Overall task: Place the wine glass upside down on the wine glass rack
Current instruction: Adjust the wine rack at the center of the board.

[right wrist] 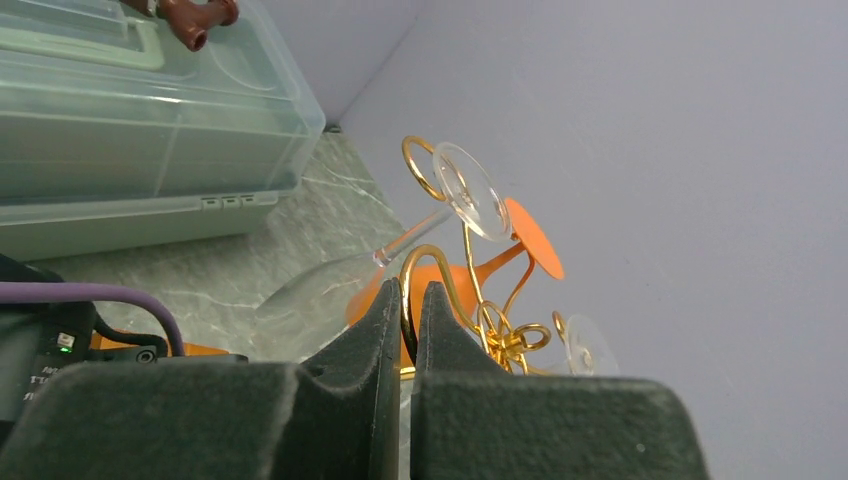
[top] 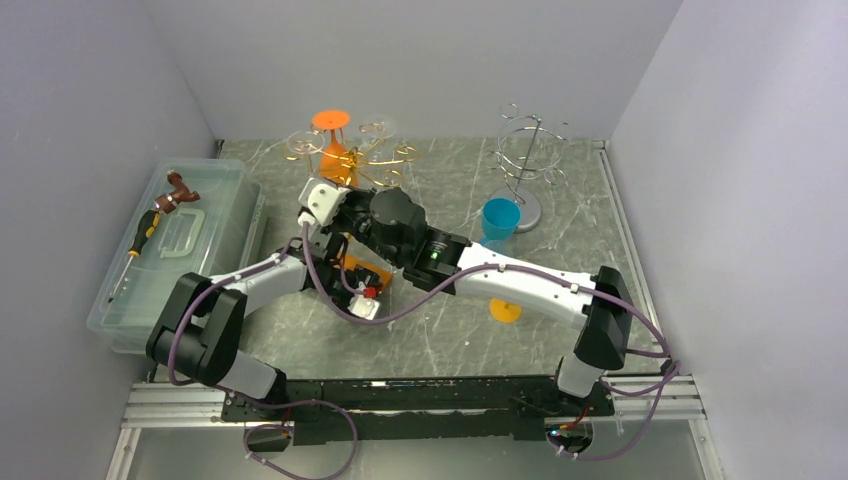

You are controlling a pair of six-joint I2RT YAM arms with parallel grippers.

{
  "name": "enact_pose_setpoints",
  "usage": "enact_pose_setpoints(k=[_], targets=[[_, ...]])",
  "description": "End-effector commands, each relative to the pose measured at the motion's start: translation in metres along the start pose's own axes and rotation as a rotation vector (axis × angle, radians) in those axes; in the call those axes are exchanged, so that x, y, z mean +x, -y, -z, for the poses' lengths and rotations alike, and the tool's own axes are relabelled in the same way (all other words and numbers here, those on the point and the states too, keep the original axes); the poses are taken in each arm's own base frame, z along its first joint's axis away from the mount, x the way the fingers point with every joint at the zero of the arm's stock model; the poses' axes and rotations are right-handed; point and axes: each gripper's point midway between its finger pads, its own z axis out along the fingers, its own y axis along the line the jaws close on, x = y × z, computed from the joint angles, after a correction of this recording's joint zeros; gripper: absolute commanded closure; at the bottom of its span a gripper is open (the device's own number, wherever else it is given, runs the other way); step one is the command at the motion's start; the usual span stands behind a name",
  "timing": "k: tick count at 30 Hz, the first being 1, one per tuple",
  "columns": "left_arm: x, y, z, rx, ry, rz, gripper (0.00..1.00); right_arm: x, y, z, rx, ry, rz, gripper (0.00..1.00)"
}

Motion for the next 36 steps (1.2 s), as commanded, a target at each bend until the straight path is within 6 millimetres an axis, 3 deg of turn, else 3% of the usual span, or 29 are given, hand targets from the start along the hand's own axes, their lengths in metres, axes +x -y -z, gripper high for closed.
enact_pose_setpoints(k=[1,11,13,14,25,36], targets=[[-0.016,0.013,0.002,0.042,0.031,0.254,0.41,0.067,-0.197,0.051,-0.557,-0.221,-0.129,1.00],[-0.043,0.033,0.022,0.046,0.067,0.255,0.31,0.084,-0.225,0.066,-0.570,-0.278,-0.066,1.00],[-0.050,0.038,0.028,0.046,0.074,0.241,0.17,0.087,-0.228,0.068,-0.572,-0.289,-0.064,1.00],[-0.054,0.041,0.031,0.047,0.079,0.235,0.15,0.087,-0.229,0.069,-0.571,-0.292,-0.064,1.00],[-0.080,0.086,0.060,0.059,0.066,0.102,0.15,0.091,-0.233,0.079,-0.557,-0.320,-0.058,1.00],[-0.083,0.095,0.059,0.073,0.083,0.159,0.14,0.100,-0.223,0.076,-0.511,-0.349,-0.046,1.00]])
